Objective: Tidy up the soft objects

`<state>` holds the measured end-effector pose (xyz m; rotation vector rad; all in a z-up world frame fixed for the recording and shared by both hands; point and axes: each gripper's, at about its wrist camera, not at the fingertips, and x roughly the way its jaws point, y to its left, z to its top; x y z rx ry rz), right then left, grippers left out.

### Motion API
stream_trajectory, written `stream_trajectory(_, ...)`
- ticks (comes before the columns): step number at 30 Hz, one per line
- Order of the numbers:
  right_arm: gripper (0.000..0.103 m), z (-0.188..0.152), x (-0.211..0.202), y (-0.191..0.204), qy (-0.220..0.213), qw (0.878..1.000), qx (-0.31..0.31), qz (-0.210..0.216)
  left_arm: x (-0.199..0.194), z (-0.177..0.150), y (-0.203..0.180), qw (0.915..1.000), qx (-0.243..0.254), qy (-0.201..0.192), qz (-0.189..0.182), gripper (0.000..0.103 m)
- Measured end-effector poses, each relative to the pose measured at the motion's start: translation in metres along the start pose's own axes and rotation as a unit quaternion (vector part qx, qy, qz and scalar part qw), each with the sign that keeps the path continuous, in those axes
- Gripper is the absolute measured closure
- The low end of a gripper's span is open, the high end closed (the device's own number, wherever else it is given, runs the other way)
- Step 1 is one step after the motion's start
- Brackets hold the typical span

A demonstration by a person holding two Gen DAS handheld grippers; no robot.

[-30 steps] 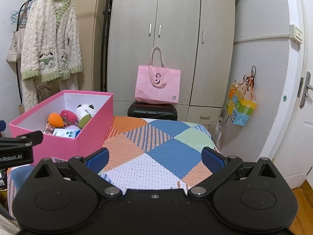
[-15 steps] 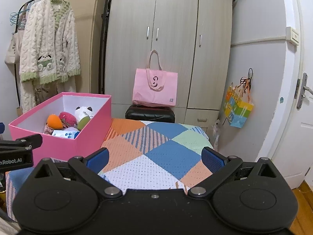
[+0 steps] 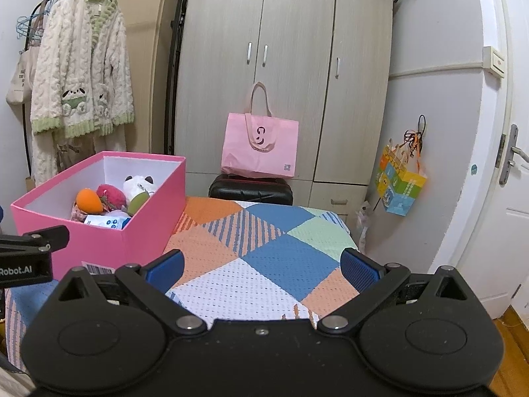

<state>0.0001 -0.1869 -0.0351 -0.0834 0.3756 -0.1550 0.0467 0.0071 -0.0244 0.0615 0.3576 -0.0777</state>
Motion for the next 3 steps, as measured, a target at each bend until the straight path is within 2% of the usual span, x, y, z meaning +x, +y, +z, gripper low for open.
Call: stream_trajectory(3, 0.001, -0.0005, 0.0002, 0.0001, 0.000, 1.000, -0.002, -0.001, -0.0002, -0.0002, -0.0005, 1.0000, 0.000, 0.001, 0.000, 0.000)
